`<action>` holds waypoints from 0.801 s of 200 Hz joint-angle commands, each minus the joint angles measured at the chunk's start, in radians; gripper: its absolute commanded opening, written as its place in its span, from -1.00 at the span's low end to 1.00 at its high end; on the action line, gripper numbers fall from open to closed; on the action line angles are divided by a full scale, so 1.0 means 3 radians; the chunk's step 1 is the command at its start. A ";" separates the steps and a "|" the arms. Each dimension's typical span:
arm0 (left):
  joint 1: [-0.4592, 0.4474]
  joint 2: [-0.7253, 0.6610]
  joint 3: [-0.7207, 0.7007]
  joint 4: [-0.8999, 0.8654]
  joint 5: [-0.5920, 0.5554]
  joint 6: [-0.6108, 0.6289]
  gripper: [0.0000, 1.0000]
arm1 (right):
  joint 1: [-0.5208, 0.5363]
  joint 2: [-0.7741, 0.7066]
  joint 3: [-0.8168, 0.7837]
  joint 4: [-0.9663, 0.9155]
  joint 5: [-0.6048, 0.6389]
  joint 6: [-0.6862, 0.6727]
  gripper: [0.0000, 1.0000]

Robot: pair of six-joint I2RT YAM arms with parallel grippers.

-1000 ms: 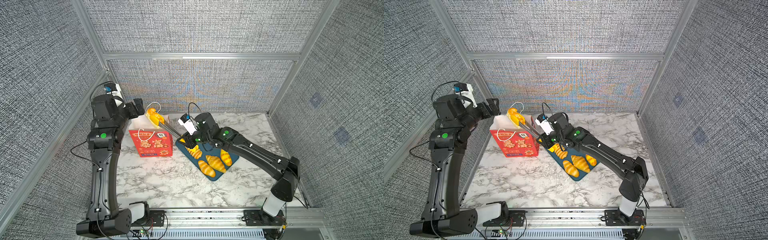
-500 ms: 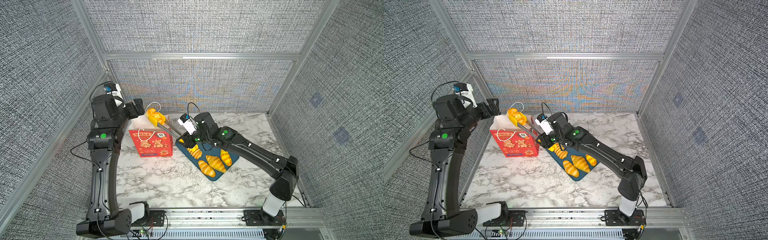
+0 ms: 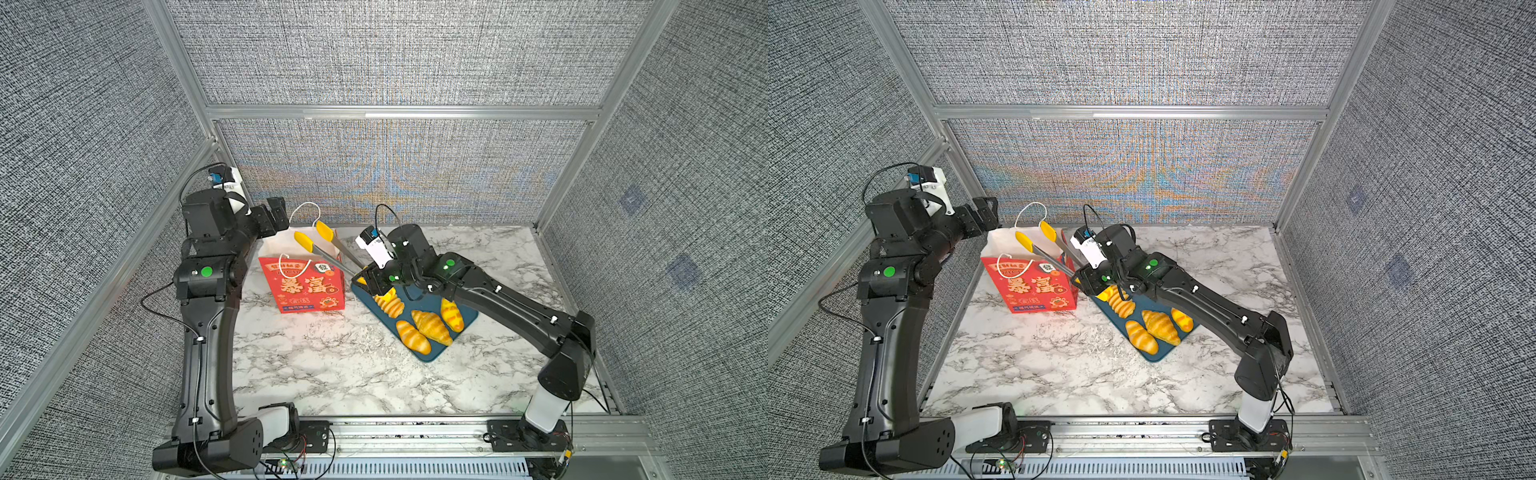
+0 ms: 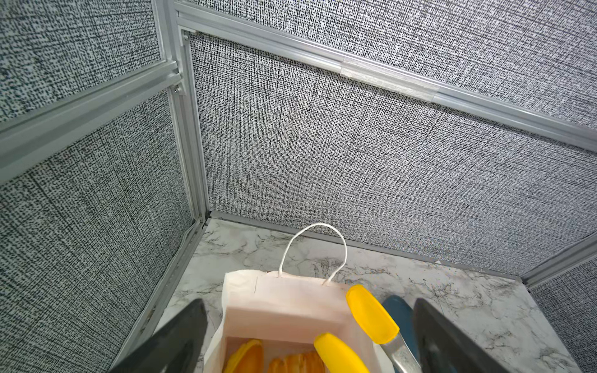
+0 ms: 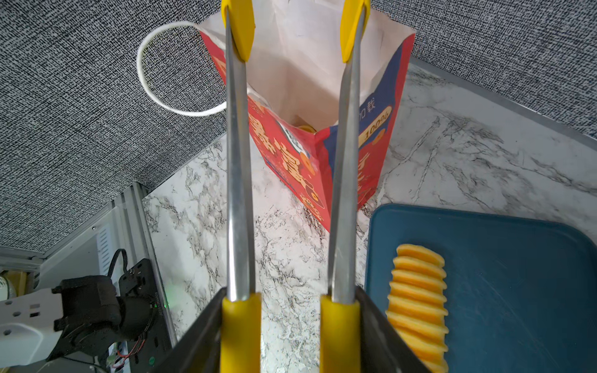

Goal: Pack bread into a paper bag
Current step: Place the fake bread in the paper bag, then pick up the fake bread from the plate.

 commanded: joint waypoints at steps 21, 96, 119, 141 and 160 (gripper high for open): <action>-0.0002 -0.0007 0.0012 0.0005 -0.0015 0.0024 1.00 | -0.0096 -0.0441 -0.0248 0.0090 0.0408 -0.0007 0.17; -0.0002 0.0001 0.0019 -0.0014 -0.0047 0.0040 1.00 | -0.0271 -0.1360 -0.1911 -0.0092 0.0365 0.0511 0.21; -0.0002 0.0008 0.0012 -0.0009 -0.0029 0.0024 1.00 | -0.0271 -0.1529 -0.2380 -0.0002 0.0266 0.0659 0.21; -0.0002 0.0008 0.0001 -0.0011 -0.0014 0.0023 1.00 | -0.0271 -0.1557 -0.2608 0.0053 0.0237 0.0715 0.22; -0.0001 0.0003 -0.0016 0.0003 -0.0010 0.0026 1.00 | -0.0272 -0.1518 -0.2712 0.0093 0.0236 0.0714 0.24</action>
